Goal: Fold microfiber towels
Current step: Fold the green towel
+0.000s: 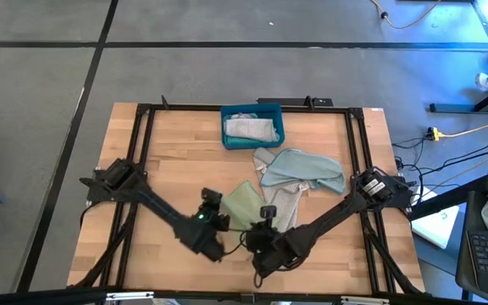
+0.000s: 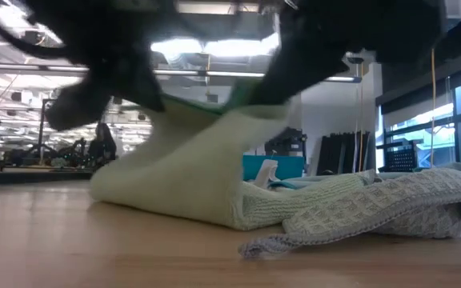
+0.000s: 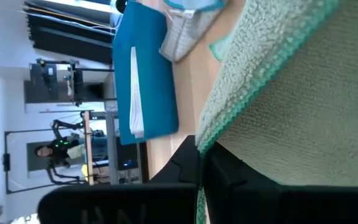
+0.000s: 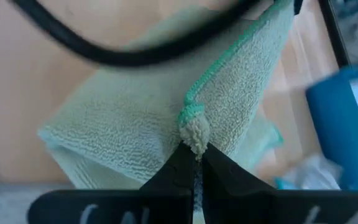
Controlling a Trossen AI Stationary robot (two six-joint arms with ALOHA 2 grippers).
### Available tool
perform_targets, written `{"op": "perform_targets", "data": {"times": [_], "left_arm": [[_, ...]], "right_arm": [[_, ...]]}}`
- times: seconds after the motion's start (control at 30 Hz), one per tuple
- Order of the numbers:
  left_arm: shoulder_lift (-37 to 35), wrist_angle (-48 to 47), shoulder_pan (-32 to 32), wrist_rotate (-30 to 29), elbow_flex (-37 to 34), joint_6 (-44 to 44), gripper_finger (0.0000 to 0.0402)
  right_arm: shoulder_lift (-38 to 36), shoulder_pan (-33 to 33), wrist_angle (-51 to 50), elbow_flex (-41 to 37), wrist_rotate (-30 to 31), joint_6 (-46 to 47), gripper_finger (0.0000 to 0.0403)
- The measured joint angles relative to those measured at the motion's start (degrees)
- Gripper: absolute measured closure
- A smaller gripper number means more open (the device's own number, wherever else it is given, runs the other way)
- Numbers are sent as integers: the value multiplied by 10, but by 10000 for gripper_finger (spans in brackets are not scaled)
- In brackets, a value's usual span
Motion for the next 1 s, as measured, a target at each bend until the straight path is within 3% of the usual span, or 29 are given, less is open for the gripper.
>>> {"op": "perform_targets", "data": {"times": [0.27, 0.57, 0.77, 1.0], "left_arm": [[0, 119, 73, 11, 0, 121, 401], [0, 180, 120, 142, -3, 154, 401], [-1, 224, 134, 159, -23, 171, 401], [-1, 330, 139, 195, -68, 199, 372]], "right_arm": [[0, 2, -107, -7, 26, 84, 394], [0, -4, -111, -55, 14, 123, 370], [1, -4, -105, -89, 19, 145, 358], [1, -4, -102, -98, 36, 162, 348]]}}
